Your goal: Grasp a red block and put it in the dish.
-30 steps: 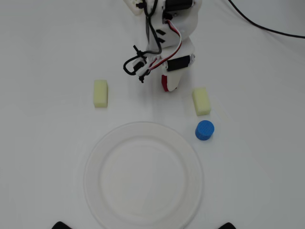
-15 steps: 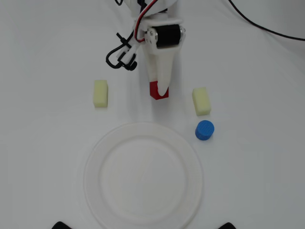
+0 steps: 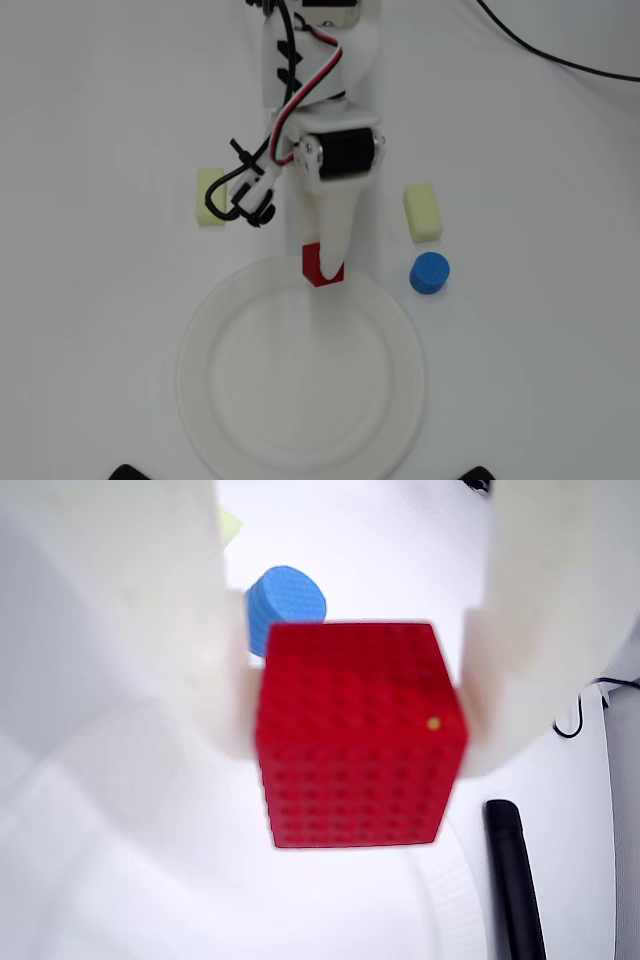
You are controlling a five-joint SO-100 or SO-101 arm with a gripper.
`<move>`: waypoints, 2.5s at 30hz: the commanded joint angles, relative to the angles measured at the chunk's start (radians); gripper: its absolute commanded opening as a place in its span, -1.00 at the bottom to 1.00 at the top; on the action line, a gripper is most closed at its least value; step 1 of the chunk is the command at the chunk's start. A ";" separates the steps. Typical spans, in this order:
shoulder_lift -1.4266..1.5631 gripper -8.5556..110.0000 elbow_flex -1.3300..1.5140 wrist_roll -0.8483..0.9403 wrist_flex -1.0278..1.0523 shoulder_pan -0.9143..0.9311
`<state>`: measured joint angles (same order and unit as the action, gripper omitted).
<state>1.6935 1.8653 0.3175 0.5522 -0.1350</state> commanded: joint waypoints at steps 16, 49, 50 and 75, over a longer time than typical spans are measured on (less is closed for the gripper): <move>-0.377 -0.85 -0.311 -0.066 0.100 0.006; 0.256 -0.42 -0.279 -0.040 0.726 0.003; 0.318 -0.42 -0.221 -0.038 0.726 -0.003; 1.753 -0.44 1.045 -0.107 0.845 0.190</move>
<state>3.2735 2.8823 0.2224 1.3622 0.0337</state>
